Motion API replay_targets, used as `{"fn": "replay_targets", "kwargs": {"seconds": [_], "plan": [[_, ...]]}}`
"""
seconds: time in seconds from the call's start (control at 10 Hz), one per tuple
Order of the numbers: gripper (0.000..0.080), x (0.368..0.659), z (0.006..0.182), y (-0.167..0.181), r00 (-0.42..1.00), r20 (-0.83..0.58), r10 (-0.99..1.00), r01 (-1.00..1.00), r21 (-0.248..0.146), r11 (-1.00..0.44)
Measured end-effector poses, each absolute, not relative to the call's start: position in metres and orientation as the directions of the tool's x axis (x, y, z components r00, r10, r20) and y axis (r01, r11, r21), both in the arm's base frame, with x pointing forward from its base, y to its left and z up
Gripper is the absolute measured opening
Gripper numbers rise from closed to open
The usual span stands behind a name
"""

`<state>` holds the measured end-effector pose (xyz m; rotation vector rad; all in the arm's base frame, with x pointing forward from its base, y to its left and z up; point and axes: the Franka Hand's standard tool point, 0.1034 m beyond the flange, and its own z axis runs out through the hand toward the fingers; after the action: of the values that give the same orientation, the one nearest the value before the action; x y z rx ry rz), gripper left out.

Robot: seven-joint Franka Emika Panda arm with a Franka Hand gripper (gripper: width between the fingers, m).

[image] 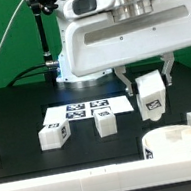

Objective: Assemble stool

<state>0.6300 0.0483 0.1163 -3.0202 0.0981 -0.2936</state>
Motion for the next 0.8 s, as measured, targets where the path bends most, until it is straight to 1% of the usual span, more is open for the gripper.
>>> {"fn": "replay_targets", "kwargs": {"seconds": [0.1, 0.2, 0.3, 0.5, 0.7, 0.8], "plan": [[0.0327, 0.634, 0.12, 0.049, 0.974, 0.215, -0.076, -0.053, -0.111, -0.992], [0.0327, 0.642, 0.123, 0.047, 0.943, 0.322, -0.084, -0.053, -0.105, -0.993], [0.0327, 0.638, 0.12, 0.046, 0.921, 0.38, -0.086, -0.053, -0.098, -0.994], [0.0327, 0.637, 0.118, 0.047, 0.92, 0.384, -0.08, -0.047, -0.094, -0.994], [0.0327, 0.642, 0.117, 0.057, 0.907, 0.42, 0.032, 0.054, -0.04, -0.998], [0.0327, 0.645, 0.12, 0.058, 0.902, 0.427, 0.055, 0.074, -0.029, -0.997]]}}
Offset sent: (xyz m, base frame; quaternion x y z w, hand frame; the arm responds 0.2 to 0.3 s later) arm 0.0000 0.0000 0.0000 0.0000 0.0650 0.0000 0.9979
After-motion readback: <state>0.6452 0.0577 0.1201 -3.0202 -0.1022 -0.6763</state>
